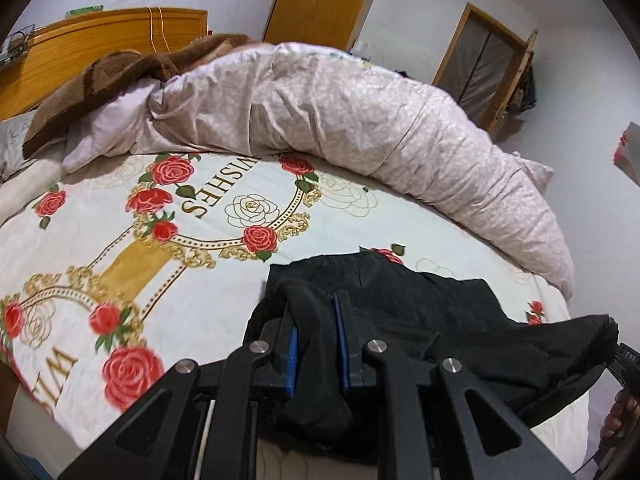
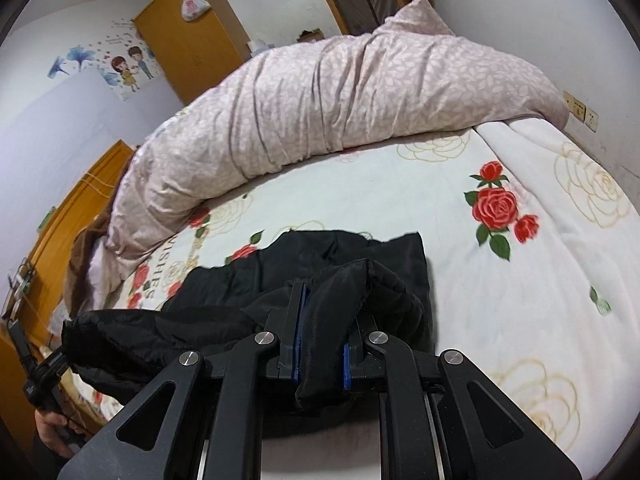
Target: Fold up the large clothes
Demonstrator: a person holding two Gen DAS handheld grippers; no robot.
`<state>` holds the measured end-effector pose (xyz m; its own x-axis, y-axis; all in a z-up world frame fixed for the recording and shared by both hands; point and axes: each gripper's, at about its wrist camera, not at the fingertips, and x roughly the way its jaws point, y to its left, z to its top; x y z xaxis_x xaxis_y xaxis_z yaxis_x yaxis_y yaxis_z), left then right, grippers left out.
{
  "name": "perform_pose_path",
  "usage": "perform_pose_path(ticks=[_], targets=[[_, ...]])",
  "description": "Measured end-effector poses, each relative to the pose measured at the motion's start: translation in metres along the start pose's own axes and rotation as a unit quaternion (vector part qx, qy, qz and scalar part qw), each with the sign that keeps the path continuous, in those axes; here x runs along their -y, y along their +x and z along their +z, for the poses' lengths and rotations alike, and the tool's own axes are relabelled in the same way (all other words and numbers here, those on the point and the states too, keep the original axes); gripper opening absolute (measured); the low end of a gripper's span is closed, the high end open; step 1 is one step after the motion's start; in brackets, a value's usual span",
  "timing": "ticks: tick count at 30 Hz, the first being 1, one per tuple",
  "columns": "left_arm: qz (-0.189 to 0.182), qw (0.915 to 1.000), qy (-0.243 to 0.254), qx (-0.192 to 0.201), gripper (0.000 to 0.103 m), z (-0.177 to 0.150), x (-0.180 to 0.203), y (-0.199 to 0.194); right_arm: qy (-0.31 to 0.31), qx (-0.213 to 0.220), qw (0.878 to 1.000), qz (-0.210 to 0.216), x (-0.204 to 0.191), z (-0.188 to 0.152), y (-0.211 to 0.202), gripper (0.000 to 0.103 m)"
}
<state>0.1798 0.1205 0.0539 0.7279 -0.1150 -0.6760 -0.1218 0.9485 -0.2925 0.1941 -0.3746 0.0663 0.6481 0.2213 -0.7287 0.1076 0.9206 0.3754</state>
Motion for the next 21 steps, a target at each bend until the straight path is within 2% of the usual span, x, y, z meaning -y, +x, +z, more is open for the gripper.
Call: perform_pose_path(ticks=[4, 11, 17, 21], targets=[[0.015, 0.9996, 0.002, -0.024, 0.017, 0.016, 0.001, 0.049, 0.003, -0.025, 1.000, -0.018, -0.002, 0.019, 0.048, 0.015], [0.034, 0.9965, -0.008, -0.076, 0.018, 0.018, -0.002, 0.133, 0.030, -0.078, 0.995, -0.048, 0.012, 0.030, 0.131, 0.016], [0.026, 0.9952, -0.021, -0.092, 0.024, 0.013, -0.006, 0.174, 0.059, -0.105, 0.992, -0.040, 0.027, 0.027, 0.172, 0.021], [0.004, 0.9950, -0.030, -0.095, 0.029, 0.018, -0.009, 0.177, 0.073, -0.097, 0.992, -0.015, 0.029, 0.032, 0.166, 0.027]])
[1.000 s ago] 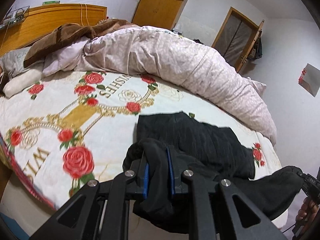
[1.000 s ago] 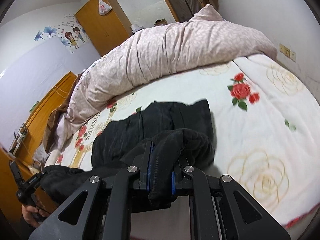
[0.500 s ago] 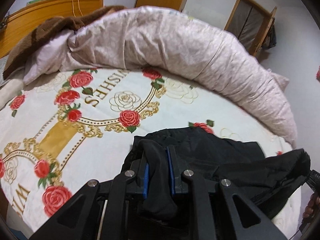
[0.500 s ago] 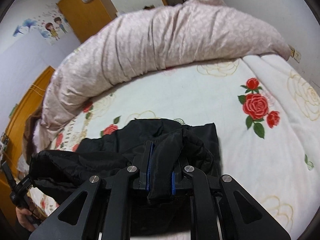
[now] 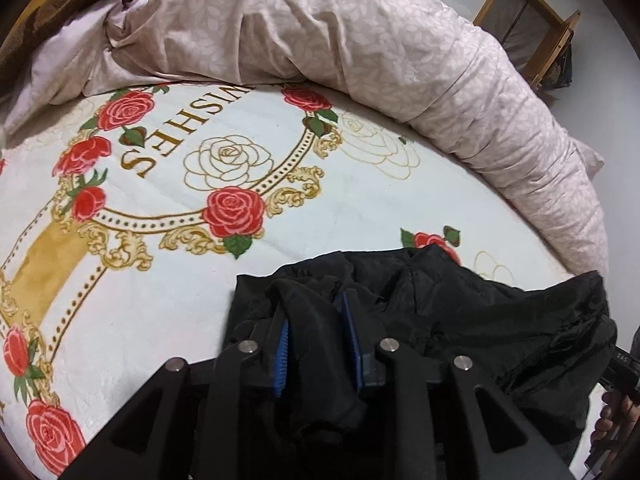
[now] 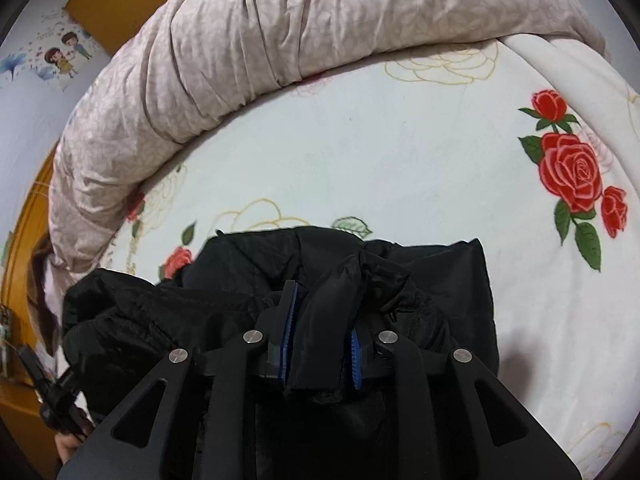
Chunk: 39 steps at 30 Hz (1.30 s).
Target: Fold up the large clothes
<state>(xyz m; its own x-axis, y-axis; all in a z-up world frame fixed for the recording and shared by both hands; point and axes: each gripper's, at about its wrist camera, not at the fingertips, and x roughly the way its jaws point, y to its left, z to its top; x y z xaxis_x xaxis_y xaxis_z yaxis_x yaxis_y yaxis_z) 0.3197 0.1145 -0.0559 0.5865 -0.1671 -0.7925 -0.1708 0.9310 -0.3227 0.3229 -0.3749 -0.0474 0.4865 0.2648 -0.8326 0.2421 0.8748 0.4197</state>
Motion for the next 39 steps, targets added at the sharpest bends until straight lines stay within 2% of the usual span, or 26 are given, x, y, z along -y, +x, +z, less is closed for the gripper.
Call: perform_pose_path(ticks=[1, 3, 5, 6, 7, 9, 11, 14, 18, 21, 24, 27, 29, 33, 36, 39], targets=[[-0.006, 1.0000, -0.004, -0.001, 0.032, 0.002, -0.002, -0.002, 0.003, 0.006, 1.000, 0.018, 0.001, 0.001, -0.007, 0.034], [-0.023, 0.9996, -0.010, 0.008, 0.040, 0.005, -0.004, -0.012, 0.010, 0.015, 0.999, 0.045, 0.003, 0.002, -0.019, 0.038], [-0.039, 0.9989, -0.010, 0.024, 0.055, 0.008, -0.003, -0.024, 0.019, 0.026, 0.996, 0.079, 0.005, 0.002, -0.031, 0.053], [-0.043, 0.9985, -0.011, 0.032, 0.060, 0.009, -0.003, -0.029, 0.024, 0.036, 0.994, 0.096, 0.007, 0.002, -0.039, 0.064], [-0.041, 0.9980, -0.009, 0.048, 0.069, 0.012, -0.002, -0.037, 0.025, 0.040, 0.994, 0.103, 0.006, 0.001, -0.043, 0.070], [-0.039, 0.9962, -0.003, 0.079, 0.073, 0.018, 0.000, -0.051, 0.018, 0.060, 0.992, 0.112, 0.003, 0.002, -0.056, 0.075], [-0.042, 0.9951, -0.005, 0.090, 0.074, 0.023, 0.001, -0.059, -0.009, 0.084, 0.992, 0.097, -0.004, 0.001, -0.066, 0.076], [-0.050, 0.9949, 0.003, 0.088, 0.074, 0.020, 0.004, -0.066, -0.037, 0.092, 0.993, 0.064, -0.009, -0.005, -0.071, 0.076], [-0.074, 0.9950, 0.040, 0.054, 0.074, -0.002, 0.021, -0.058, -0.098, 0.073, 0.992, 0.021, -0.019, -0.024, -0.055, 0.076], [-0.089, 0.9920, 0.087, 0.022, 0.074, -0.023, 0.045, -0.037, -0.137, 0.043, 0.990, -0.001, -0.027, -0.039, -0.033, 0.076], [-0.059, 0.9921, 0.110, 0.014, 0.074, -0.029, 0.059, -0.010, -0.167, 0.024, 0.984, -0.060, -0.030, -0.040, 0.002, 0.075], [-0.022, 0.9937, 0.107, 0.024, 0.075, -0.021, 0.056, 0.014, -0.166, 0.022, 0.982, -0.089, -0.023, -0.028, 0.025, 0.075], [-0.012, 0.9945, 0.101, 0.027, 0.076, -0.015, 0.054, 0.025, -0.163, 0.021, 0.981, -0.100, -0.019, -0.021, 0.036, 0.075], [0.017, 0.9917, 0.122, 0.036, 0.077, -0.015, 0.063, 0.043, -0.172, 0.023, 0.977, -0.126, -0.016, -0.015, 0.053, 0.075], [0.034, 0.9912, 0.126, 0.022, 0.077, -0.008, 0.069, 0.043, -0.167, 0.013, 0.977, -0.133, -0.020, -0.011, 0.048, 0.075], [0.019, 0.9929, 0.114, 0.028, 0.073, -0.003, 0.074, 0.015, -0.174, 0.047, 0.977, -0.116, -0.037, -0.013, 0.011, 0.074]])
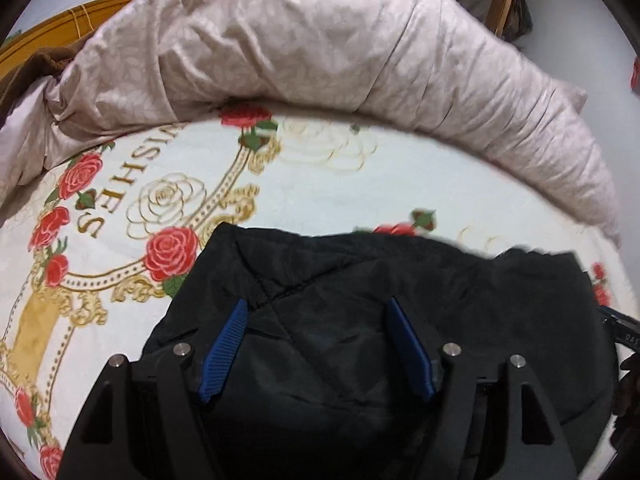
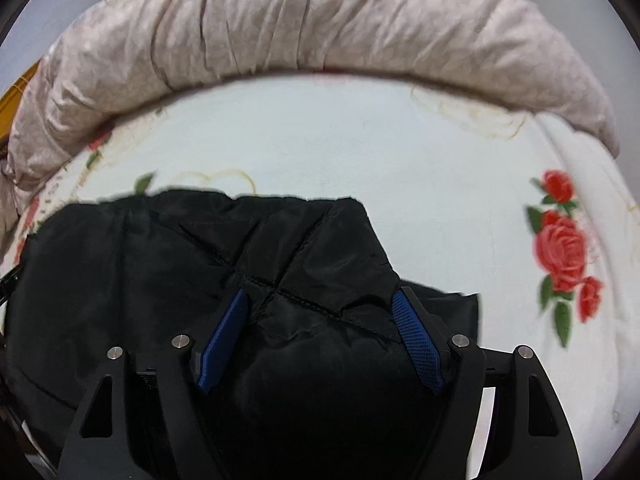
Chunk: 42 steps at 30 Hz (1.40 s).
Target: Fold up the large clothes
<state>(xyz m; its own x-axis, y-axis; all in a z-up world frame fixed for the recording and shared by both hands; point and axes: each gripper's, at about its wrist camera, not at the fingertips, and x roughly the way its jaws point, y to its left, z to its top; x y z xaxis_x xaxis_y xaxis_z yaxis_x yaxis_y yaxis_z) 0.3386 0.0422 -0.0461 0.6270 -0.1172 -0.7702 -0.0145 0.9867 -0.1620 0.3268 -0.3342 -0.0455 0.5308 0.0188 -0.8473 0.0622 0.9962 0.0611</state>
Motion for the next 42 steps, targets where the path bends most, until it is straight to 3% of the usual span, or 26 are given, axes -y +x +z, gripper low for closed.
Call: perform_pose_path(ticks=[3, 7, 10, 16, 22, 26, 29, 32, 34, 36, 39, 42], targets=[[-0.039, 0.9983, 0.018, 0.038, 0.073, 0.001, 0.017, -0.037, -0.006, 0.041, 0.999, 0.033, -0.016, -0.001, -0.040, 0.074], [-0.086, 0.9947, 0.050, 0.026, 0.073, -0.010, 0.058, -0.032, -0.035, 0.018, 0.997, 0.064, -0.048, -0.007, -0.031, 0.074], [-0.075, 0.9946, 0.069, -0.019, 0.073, -0.016, 0.083, 0.008, -0.050, -0.020, 0.997, 0.047, -0.063, -0.006, 0.010, 0.074], [-0.046, 0.9960, 0.071, -0.029, 0.076, -0.010, 0.086, 0.055, -0.055, -0.036, 0.997, 0.029, -0.063, 0.003, 0.056, 0.074], [-0.016, 0.9959, 0.088, -0.015, 0.076, -0.016, 0.093, 0.076, -0.053, -0.029, 0.998, 0.012, -0.065, 0.000, 0.076, 0.074], [-0.016, 0.9954, 0.087, -0.037, 0.075, -0.007, 0.091, 0.068, -0.045, -0.023, 0.998, 0.029, -0.059, 0.005, 0.064, 0.073], [-0.030, 0.9962, 0.080, -0.020, 0.073, 0.005, 0.078, 0.035, -0.033, 0.018, 0.999, 0.036, -0.047, 0.009, 0.023, 0.071], [-0.002, 0.9957, 0.089, 0.025, 0.073, 0.017, 0.046, 0.003, -0.041, 0.033, 0.999, 0.010, -0.026, 0.009, 0.008, 0.071], [0.031, 0.9963, 0.077, 0.020, 0.073, 0.019, 0.019, 0.009, -0.040, 0.015, 0.999, -0.021, -0.011, 0.008, 0.021, 0.071], [0.059, 0.9971, 0.048, -0.005, 0.073, 0.017, -0.010, 0.027, -0.012, -0.017, 1.000, -0.015, 0.003, 0.003, 0.039, 0.071], [0.050, 0.9984, 0.011, -0.022, 0.077, 0.006, -0.036, 0.049, 0.005, -0.020, 1.000, -0.011, 0.009, 0.000, 0.054, 0.071], [0.049, 0.9988, 0.001, -0.010, 0.079, 0.000, -0.038, 0.061, 0.005, -0.017, 1.000, -0.017, 0.005, -0.001, 0.064, 0.071]])
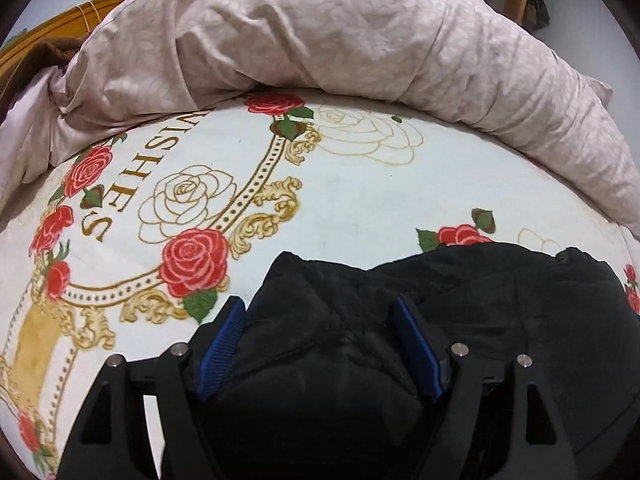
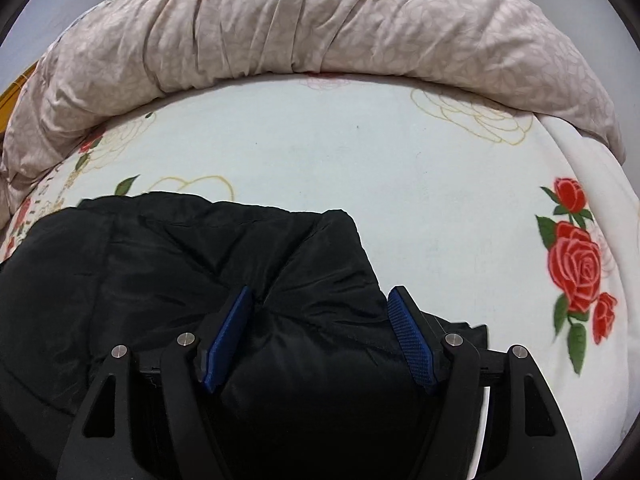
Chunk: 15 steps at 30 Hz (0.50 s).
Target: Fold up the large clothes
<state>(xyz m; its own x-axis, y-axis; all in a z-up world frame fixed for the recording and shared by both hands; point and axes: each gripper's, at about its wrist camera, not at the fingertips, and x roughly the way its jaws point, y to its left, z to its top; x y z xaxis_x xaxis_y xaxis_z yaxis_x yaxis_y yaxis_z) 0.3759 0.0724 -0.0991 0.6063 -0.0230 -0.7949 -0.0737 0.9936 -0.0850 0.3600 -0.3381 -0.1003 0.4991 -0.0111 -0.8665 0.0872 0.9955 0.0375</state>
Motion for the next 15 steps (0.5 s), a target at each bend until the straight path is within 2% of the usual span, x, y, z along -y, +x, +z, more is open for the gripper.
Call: perform_pose_path(ticks=[5, 9, 12, 15], targets=[[-0.005, 0.9999, -0.009, 0.008, 0.081, -0.003, 0.001, 0.015, 0.027, 0.000, 0.999, 0.020, 0.012, -0.003, 0.010, 0.071], [0.002, 1.0000, -0.008, 0.000, 0.080, 0.001, 0.001, 0.012, 0.026, -0.007, 1.000, 0.009, 0.010, 0.002, 0.001, 0.071], [-0.004, 0.9996, -0.025, 0.011, 0.074, 0.007, -0.005, -0.020, 0.024, 0.028, 0.999, 0.009, 0.011, 0.004, -0.043, 0.067], [-0.032, 0.9978, -0.021, 0.055, 0.074, 0.001, -0.010, -0.074, 0.018, 0.068, 0.997, 0.024, 0.013, -0.010, -0.094, 0.067]])
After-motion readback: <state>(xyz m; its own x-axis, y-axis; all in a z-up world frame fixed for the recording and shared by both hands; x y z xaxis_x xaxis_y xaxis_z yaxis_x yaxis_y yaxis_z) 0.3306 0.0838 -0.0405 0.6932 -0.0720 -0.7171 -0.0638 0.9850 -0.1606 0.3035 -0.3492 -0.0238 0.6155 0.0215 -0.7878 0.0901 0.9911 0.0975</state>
